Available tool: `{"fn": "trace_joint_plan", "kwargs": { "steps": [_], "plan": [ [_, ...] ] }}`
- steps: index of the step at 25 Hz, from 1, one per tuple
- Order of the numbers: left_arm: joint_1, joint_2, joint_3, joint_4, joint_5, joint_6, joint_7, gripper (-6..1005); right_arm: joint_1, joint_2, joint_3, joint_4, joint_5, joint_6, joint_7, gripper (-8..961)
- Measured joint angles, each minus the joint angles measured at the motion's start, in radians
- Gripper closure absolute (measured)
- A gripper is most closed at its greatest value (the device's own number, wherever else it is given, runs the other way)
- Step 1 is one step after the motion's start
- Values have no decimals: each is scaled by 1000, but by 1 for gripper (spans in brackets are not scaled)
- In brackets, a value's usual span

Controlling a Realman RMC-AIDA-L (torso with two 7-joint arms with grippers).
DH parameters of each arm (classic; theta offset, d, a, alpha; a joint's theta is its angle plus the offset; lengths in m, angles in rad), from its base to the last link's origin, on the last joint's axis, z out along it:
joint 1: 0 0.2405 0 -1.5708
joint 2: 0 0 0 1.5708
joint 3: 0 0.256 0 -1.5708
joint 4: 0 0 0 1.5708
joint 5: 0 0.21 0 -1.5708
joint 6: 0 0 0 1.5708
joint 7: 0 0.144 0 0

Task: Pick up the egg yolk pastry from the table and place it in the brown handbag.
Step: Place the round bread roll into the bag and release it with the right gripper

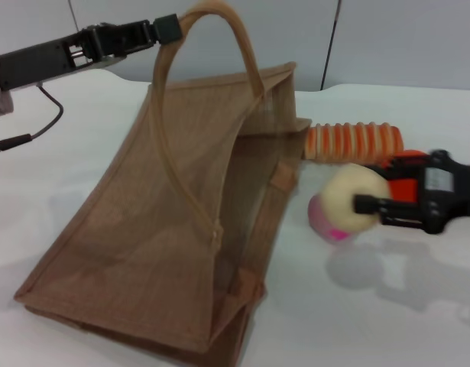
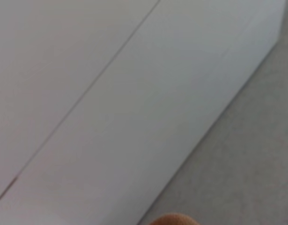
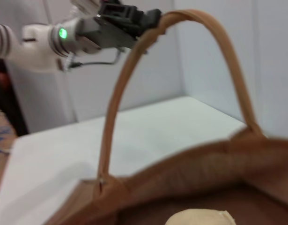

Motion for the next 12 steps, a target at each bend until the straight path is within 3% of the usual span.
{"fn": "trace_joint_plan", "kwargs": {
  "steps": [12],
  "plan": [
    [-8,11,-2,0,-79,-107,-31,897,85,-4,-107,-481,-9,395,12,436]
  ]
}}
